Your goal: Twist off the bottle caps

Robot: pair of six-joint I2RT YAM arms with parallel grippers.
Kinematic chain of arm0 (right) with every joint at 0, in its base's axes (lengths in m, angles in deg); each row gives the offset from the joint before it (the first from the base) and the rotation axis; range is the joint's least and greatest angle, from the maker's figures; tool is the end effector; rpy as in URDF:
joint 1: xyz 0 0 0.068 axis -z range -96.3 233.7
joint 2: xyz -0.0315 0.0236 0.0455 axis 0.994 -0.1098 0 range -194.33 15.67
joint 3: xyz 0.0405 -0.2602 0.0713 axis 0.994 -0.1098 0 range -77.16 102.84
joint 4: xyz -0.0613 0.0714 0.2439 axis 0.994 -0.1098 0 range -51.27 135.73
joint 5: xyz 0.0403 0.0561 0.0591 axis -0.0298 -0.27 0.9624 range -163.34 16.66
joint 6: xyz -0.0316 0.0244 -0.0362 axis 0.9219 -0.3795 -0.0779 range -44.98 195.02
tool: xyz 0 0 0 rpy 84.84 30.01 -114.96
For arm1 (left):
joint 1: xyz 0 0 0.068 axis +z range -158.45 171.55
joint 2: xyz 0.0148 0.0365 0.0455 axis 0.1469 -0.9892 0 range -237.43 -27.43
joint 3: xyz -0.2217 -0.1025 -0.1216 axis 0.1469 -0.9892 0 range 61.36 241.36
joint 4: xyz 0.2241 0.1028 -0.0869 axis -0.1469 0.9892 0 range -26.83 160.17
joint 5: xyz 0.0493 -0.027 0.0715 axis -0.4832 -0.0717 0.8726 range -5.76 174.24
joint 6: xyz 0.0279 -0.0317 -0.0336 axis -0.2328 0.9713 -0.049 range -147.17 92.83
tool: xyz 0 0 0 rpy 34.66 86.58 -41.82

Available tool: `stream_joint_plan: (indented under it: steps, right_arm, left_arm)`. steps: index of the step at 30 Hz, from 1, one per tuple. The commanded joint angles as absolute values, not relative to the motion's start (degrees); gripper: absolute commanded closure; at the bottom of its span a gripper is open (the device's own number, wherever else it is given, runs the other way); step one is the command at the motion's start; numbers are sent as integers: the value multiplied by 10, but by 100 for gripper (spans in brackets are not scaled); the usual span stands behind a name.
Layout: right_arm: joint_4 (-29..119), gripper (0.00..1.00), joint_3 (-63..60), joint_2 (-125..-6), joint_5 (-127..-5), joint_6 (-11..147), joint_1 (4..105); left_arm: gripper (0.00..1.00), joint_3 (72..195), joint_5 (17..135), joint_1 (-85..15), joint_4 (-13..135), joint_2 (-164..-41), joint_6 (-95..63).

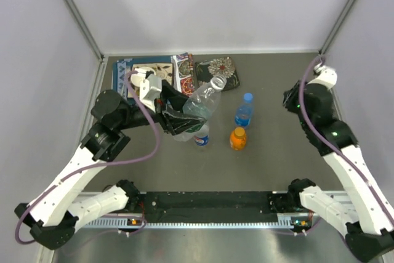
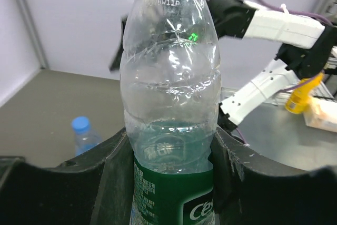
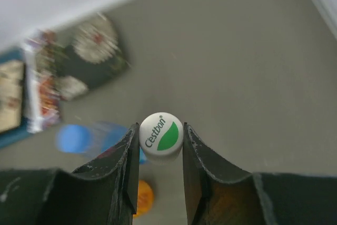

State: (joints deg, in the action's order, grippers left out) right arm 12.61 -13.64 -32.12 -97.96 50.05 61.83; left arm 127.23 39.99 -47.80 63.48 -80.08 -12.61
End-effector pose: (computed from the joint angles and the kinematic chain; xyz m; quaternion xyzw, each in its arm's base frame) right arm 0.1574 0.0472 0.4014 0.1475 0.7836 0.0722 0.5991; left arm 0.1246 -0.1344 0.4601 0.4116 0.5005 -0.5377 0.5394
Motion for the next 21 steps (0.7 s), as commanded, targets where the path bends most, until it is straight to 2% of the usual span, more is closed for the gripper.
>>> stream_joint_plan:
  steps: [1,7,21]
  right_arm:
    - [84,100,-221,-382,-1004,381,644]
    - [124,100,-257,-466,-1014,370,650]
    - [247,100,-330,-625,-907,367,672]
  left_arm:
    - [57,1246,484,-476,609,-763,-142]
    - [57,1229,502,-476,629,-722,-164]
    - [55,1187,518,-475,655,-678,-166]
